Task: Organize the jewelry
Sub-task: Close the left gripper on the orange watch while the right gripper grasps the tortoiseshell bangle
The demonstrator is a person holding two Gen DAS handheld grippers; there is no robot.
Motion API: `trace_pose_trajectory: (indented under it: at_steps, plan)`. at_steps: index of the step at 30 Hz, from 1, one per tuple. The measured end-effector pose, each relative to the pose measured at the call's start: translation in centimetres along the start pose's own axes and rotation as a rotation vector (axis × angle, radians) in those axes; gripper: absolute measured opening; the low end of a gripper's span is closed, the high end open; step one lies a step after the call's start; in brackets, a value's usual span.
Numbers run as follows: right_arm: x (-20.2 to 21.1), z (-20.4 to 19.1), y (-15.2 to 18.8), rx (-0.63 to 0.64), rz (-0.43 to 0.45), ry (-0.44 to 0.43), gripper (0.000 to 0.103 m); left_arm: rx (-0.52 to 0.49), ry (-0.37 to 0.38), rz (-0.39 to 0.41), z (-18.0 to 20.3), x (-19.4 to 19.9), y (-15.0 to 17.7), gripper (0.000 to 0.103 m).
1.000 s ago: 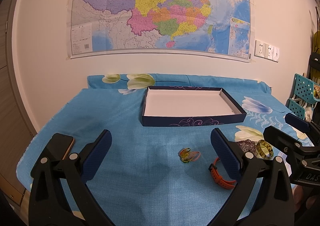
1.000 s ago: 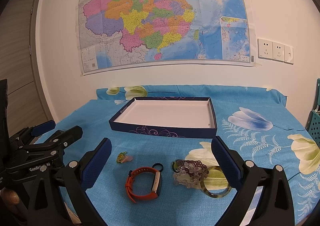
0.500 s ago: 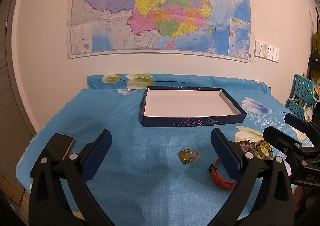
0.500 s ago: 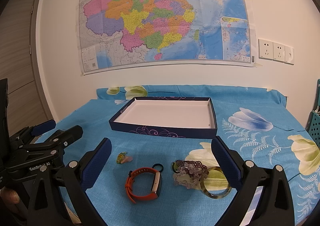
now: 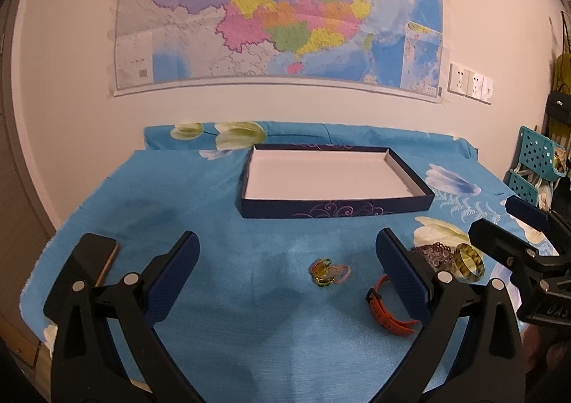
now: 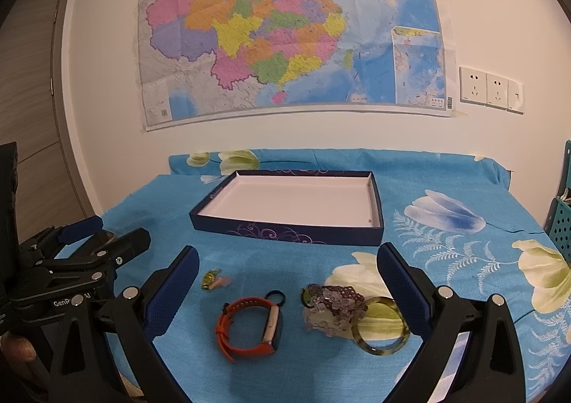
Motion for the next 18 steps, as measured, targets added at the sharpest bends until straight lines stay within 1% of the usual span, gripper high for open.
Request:
trace_pose_trajectory:
  at_steps: [6, 10, 11, 13, 15, 16, 17, 18]
  plan:
    - [-1.5, 3.1, 0.8, -0.038, -0.077, 0.037, 0.097, -0.047, 0.105, -0.115, 1.8, -2.8, 1.3, 0.097]
    - [-2.7, 5.7, 2.0, -0.061, -0.143, 0.080, 0.097, -0.086, 0.157, -0.186, 3.0, -4.7, 2.5, 0.097]
    - [-2.9, 6.3, 2.3, -0.070, -0.161, 0.085, 0.097, -0.101, 0.180, -0.208, 3.6, -5.3, 2.8, 0.097]
    - [-3.5, 7.5, 3.2, -0.090, -0.197, 0.084, 0.096, -0.122, 0.201, -0.234, 4.3, -6.0, 3.3, 0.097]
    - [-4.0, 8.7, 3.9, -0.115, -0.230, 0.080, 0.091, -0.160, 0.211, -0.249, 5.3, -6.5, 3.7, 0.093]
    - [-4.2, 9.1, 4.1, -0.127, -0.245, 0.074, 0.090, -0.180, 0.215, -0.255, 5.7, -6.7, 3.8, 0.090]
    - [-4.5, 9.5, 4.3, -0.139, -0.260, 0.067, 0.087, -0.201, 0.224, -0.262, 6.3, -7.0, 4.0, 0.087]
    - [-4.8, 9.8, 4.6, -0.150, -0.275, 0.055, 0.081, -0.214, 0.234, -0.267, 6.6, -7.2, 3.9, 0.085]
Point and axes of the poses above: each gripper's, at about its wrist camera, not at the fingertips, and x roughly against the way its jaws point, z to its right, y to its underside, the point moved 6 cm from there along -x, roughly the way its jaws point, and after that the axes turned 11 degrees about -z, right-handed, at the moved point
